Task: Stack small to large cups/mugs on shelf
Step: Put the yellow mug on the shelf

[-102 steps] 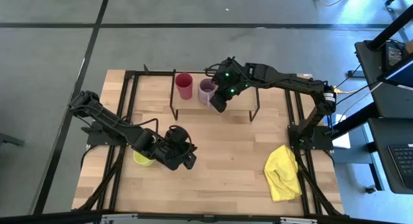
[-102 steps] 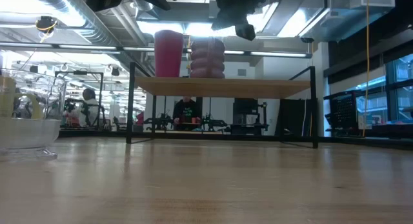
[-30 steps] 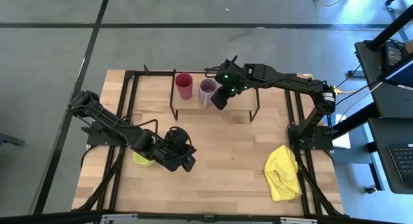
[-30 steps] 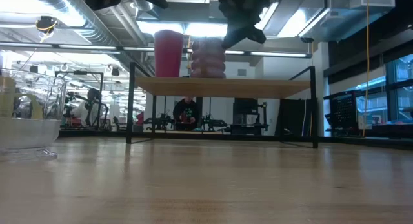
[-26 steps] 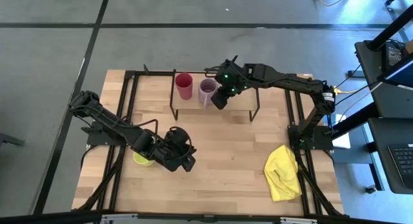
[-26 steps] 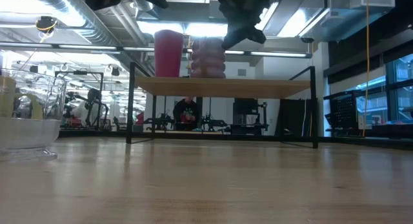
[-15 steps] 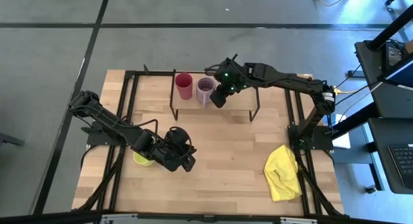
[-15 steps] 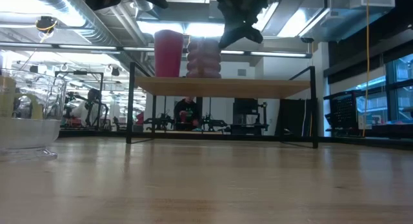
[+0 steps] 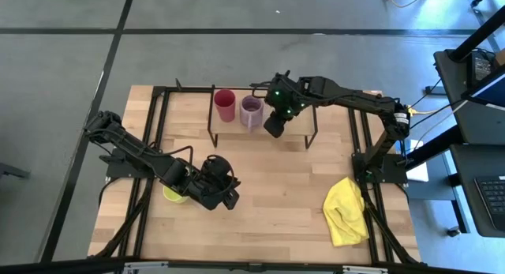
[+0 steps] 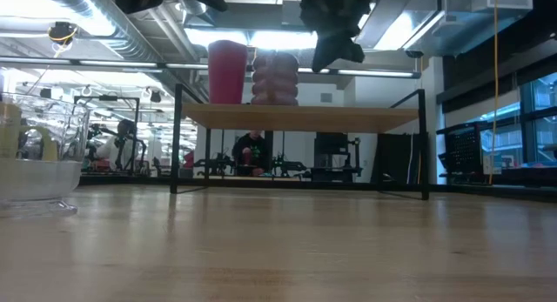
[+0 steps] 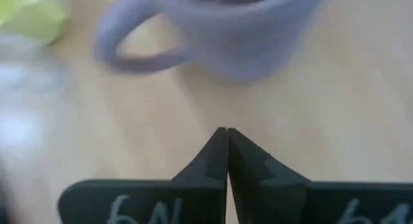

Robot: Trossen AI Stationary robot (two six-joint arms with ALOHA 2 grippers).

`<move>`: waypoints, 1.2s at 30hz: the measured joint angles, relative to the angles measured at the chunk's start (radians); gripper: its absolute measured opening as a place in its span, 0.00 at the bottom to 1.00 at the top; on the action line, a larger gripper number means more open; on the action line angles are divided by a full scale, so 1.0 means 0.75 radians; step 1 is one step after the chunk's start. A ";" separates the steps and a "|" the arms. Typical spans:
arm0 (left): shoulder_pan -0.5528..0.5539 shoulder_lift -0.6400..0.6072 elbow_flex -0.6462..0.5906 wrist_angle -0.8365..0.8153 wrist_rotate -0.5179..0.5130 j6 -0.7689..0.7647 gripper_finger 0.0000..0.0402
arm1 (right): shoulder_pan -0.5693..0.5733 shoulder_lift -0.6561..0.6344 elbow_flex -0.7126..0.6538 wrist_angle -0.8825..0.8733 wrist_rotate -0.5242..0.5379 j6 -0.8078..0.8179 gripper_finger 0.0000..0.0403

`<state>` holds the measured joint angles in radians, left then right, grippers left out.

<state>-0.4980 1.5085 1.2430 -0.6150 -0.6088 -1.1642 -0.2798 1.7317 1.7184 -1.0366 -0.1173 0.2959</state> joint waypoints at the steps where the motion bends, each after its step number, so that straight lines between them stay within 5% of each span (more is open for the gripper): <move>1: -0.002 0.000 0.000 0.025 -0.034 0.027 0.18 | 0.000 -0.003 0.000 0.006 -0.083 -0.018 0.03; 6: -0.054 -0.006 0.000 0.408 -0.268 0.389 0.18 | 0.043 -0.056 0.000 0.183 -0.612 -0.150 0.11; 9: -0.054 -0.010 0.001 0.607 -0.283 0.618 0.18 | 0.083 -0.090 0.002 0.299 -0.881 -0.205 0.13; 15: -0.035 -0.094 -0.003 0.742 -0.240 0.758 0.18 | 0.138 -0.138 0.001 0.546 -1.121 -0.011 0.16; 21: -0.026 -0.365 0.002 1.041 -0.029 1.213 0.18 | 0.186 -0.180 0.002 0.812 -1.170 0.158 0.22; 26: -0.017 -0.589 0.003 0.621 -0.088 1.156 0.18 | 0.191 -0.185 0.001 0.810 -1.060 0.172 0.30; 30: -0.006 -0.706 0.002 -0.008 -0.124 0.718 0.18 | 0.191 -0.184 0.001 0.789 -1.035 0.195 0.38; 36: -0.006 -0.780 0.001 -0.683 0.048 0.147 0.18 | 0.183 -0.184 0.001 0.788 -0.822 0.196 0.48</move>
<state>-0.5022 0.9233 1.2438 -1.1276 -0.5731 -1.0542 -0.1422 1.5936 1.7187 -0.4454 -0.7340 0.4432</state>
